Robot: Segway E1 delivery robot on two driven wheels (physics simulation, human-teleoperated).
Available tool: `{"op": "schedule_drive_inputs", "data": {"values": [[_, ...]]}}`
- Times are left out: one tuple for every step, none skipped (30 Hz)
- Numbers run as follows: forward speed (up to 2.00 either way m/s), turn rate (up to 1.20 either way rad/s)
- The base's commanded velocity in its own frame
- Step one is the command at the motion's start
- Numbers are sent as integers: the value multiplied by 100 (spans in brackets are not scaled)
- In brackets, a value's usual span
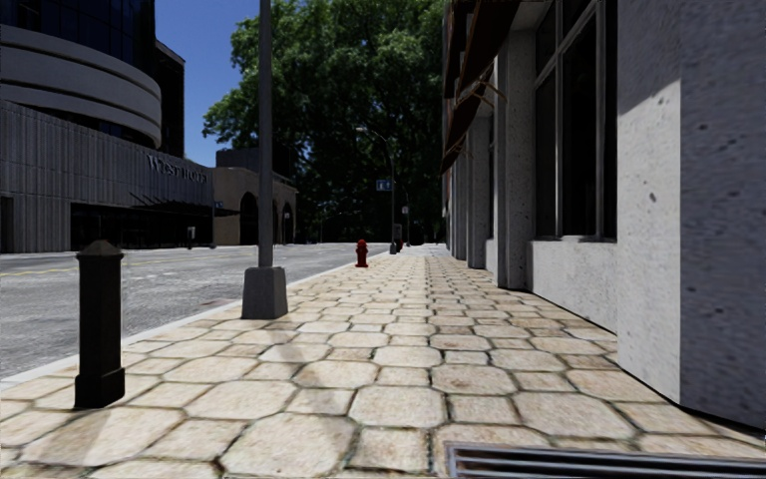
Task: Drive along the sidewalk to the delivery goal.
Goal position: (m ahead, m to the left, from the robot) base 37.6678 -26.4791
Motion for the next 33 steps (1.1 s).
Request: {"op": "schedule_drive_inputs", "data": {"values": [[200, -62], [200, -60], [200, -59], [200, -56], [200, -44], [200, 0], [200, 0], [200, 0], [200, 0], [200, 0], [200, 0], [200, 0], [200, 0], [200, 0], [200, 0], [200, 0], [200, 0], [200, 0], [200, 0], [200, 0], [200, 0], [200, 0], [200, 0], [200, 0], [200, 0], [200, 0], [200, 0], [200, 0], [200, 9], [200, 40], [200, 56], [200, 56], [200, 61]]}}
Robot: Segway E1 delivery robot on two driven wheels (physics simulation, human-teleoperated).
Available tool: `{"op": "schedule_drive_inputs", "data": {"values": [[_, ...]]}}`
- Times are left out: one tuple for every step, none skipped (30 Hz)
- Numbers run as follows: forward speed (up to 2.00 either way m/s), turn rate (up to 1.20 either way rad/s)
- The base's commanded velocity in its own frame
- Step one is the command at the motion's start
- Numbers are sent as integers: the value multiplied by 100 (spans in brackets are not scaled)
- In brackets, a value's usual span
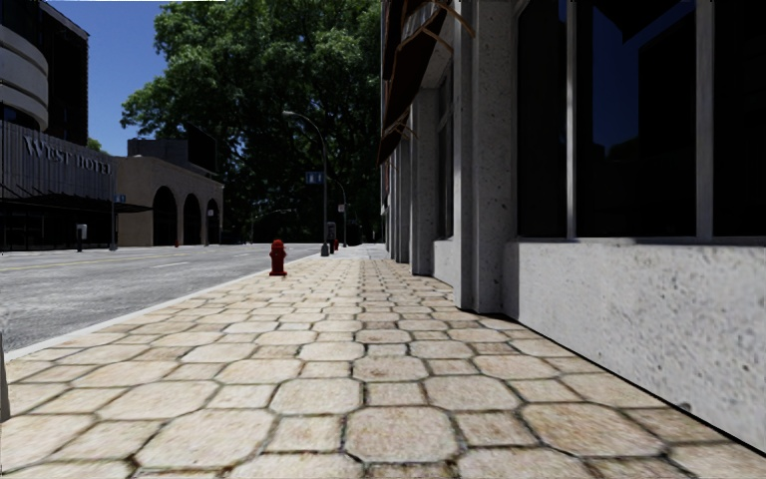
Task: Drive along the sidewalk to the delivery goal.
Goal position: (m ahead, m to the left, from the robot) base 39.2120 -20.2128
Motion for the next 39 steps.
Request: {"op": "schedule_drive_inputs", "data": {"values": [[200, 10], [200, 10], [200, 0], [200, 0], [200, 0], [200, 0], [200, 0], [200, 0], [200, 0], [200, 0], [200, 0], [200, 0], [200, 0], [200, 0], [200, 0], [200, 0], [200, 0], [200, 0], [200, 0], [200, 0], [200, 0], [200, 0], [200, 0], [200, 0], [200, 0], [200, 0], [200, 0], [200, 0], [200, 0], [200, 0], [200, 0], [200, 0], [200, 0], [200, 0], [200, 0], [200, 0], [200, 0], [200, 0], [200, 0]]}}
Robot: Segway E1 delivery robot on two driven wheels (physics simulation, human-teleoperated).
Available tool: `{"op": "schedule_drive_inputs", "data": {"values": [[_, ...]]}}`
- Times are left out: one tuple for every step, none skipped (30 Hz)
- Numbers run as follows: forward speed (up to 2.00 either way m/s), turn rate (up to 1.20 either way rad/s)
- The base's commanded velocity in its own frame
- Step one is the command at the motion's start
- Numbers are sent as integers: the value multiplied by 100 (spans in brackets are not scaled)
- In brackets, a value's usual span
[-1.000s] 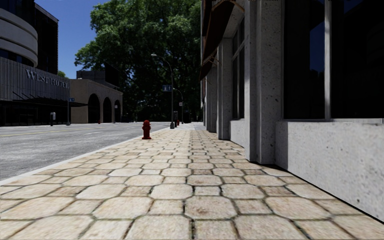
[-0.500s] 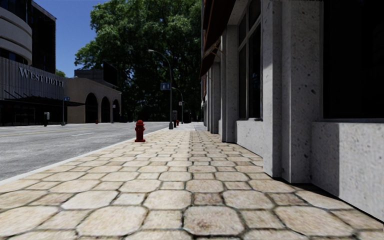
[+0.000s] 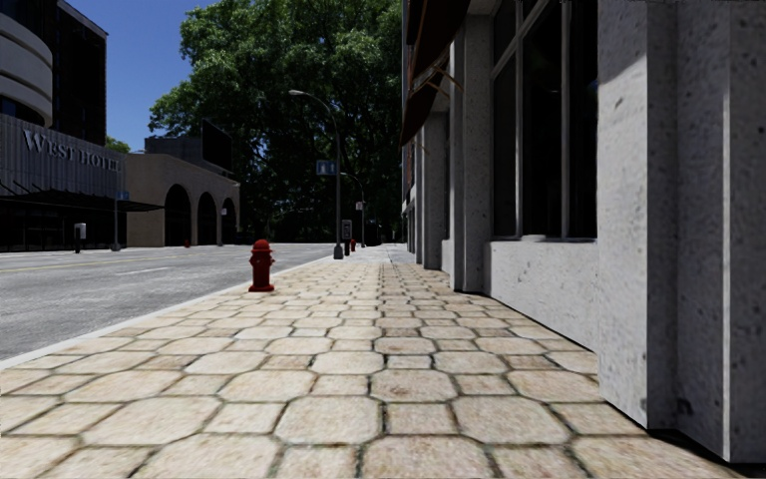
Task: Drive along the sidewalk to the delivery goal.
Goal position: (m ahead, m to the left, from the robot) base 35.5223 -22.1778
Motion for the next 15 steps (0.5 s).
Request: {"op": "schedule_drive_inputs", "data": {"values": [[200, 0], [200, 0], [200, 0], [200, 0], [200, 0], [200, 0], [200, 0], [200, 0], [200, 0], [200, 0], [200, 0], [200, 0], [200, 0], [200, 0], [200, 0]]}}
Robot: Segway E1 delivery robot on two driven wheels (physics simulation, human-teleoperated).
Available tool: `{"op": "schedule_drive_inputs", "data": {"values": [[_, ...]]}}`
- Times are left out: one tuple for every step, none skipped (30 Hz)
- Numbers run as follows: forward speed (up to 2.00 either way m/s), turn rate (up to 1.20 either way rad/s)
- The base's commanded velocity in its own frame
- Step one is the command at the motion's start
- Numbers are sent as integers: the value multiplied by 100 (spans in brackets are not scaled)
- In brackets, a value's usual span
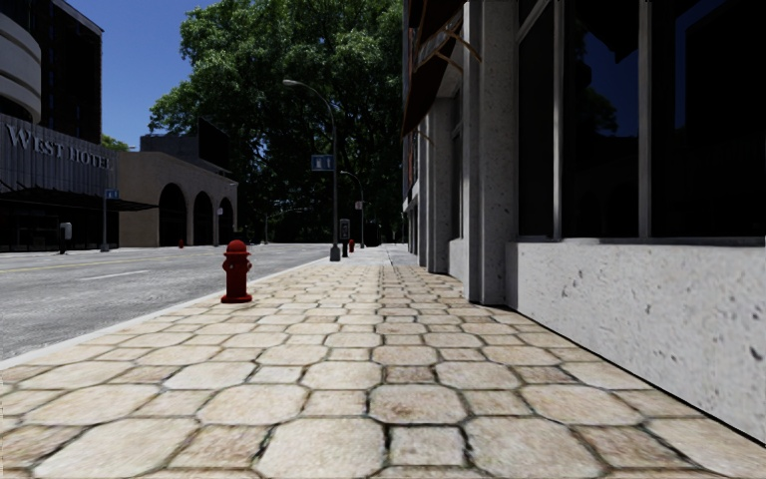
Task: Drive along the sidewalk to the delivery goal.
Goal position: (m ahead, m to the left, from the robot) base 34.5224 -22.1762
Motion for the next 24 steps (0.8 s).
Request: {"op": "schedule_drive_inputs", "data": {"values": [[200, 0], [200, 0], [200, 0], [200, 0], [200, 0], [200, 0], [200, 0], [200, 0], [200, 0], [200, 0], [200, 0], [200, 0], [200, 0], [200, 0], [200, 0], [200, 0], [200, 0], [200, 0], [200, 0], [200, 0], [200, 0], [200, 0], [200, 0], [200, 0]]}}
